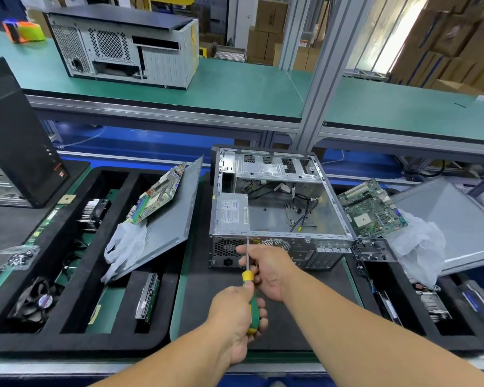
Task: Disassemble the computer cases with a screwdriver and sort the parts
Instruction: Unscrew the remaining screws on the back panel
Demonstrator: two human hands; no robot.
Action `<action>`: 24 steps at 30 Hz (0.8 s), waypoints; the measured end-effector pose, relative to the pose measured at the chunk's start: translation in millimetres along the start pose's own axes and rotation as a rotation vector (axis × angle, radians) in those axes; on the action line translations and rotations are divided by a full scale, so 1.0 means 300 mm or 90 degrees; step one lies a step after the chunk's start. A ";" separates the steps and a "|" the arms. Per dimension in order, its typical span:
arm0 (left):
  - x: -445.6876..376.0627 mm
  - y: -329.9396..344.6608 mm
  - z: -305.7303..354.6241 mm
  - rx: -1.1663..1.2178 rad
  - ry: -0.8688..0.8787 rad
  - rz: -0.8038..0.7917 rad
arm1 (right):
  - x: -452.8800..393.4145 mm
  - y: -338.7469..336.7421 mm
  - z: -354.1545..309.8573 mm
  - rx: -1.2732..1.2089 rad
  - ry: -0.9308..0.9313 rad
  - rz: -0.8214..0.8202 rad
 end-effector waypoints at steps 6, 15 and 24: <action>0.020 0.036 -0.009 0.199 -0.060 -0.085 | 0.012 -0.003 -0.004 0.024 0.018 0.010; -0.033 0.006 -0.017 0.005 -0.026 0.041 | 0.022 0.011 -0.015 0.004 -0.003 0.005; -0.028 0.006 -0.026 -0.010 0.010 -0.020 | 0.012 0.002 -0.026 0.031 -0.021 0.027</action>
Point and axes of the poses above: each hand's wrist, its own x-axis away from the middle knuckle, its own y-axis out of the palm, z = x × y, the point moved 8 cm from there along -x, towards the middle knuckle, and after that the axes turned 12 degrees about y, right-handed, at the moved point
